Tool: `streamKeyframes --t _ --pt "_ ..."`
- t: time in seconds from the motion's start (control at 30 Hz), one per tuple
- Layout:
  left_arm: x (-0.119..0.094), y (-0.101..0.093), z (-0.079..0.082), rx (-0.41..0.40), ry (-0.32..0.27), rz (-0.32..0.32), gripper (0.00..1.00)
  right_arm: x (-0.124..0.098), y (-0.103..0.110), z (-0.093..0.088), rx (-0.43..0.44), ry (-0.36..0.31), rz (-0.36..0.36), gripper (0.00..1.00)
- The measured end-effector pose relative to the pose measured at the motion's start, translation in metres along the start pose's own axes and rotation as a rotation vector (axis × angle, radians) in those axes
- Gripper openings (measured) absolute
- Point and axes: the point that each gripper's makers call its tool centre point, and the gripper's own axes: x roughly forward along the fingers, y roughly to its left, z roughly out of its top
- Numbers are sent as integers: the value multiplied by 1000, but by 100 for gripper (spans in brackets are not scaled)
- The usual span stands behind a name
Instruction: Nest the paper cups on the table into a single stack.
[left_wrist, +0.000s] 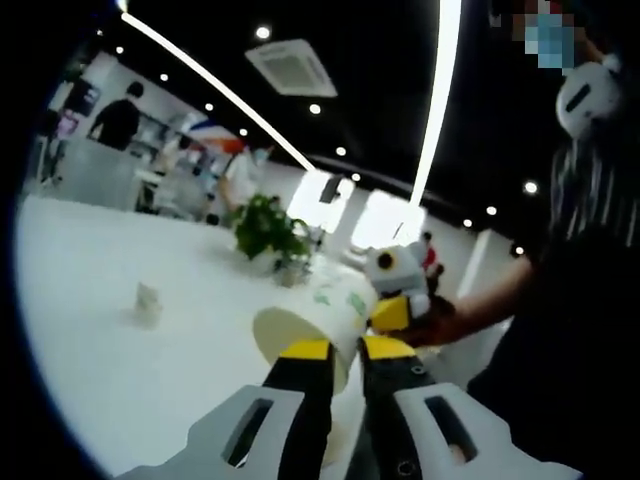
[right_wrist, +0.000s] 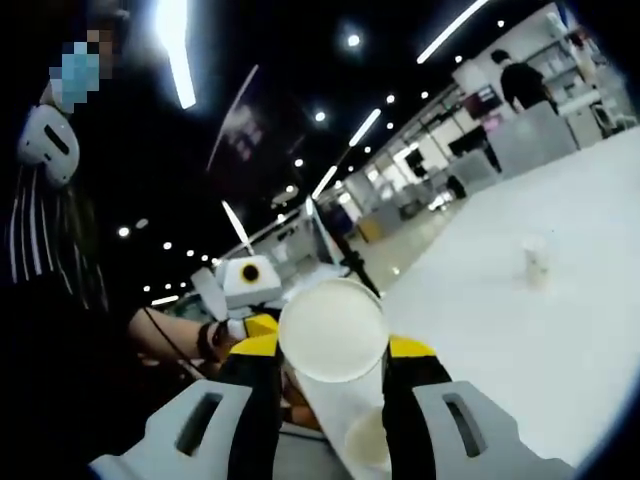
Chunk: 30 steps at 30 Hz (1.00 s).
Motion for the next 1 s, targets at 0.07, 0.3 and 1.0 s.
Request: streamKeyframes --t 0.07,0.3,1.0 --pt "1 -1 0 -2 2 -3 6 0 -1 0 -2 1 -2 35" --pt "3 -8 4 1 8 -38 0 -1 -3 2 -4 -1 -5 34" --pt "3 -7 5 10 37 -35 0 -6 -11 -4 -32 2 -45 35"
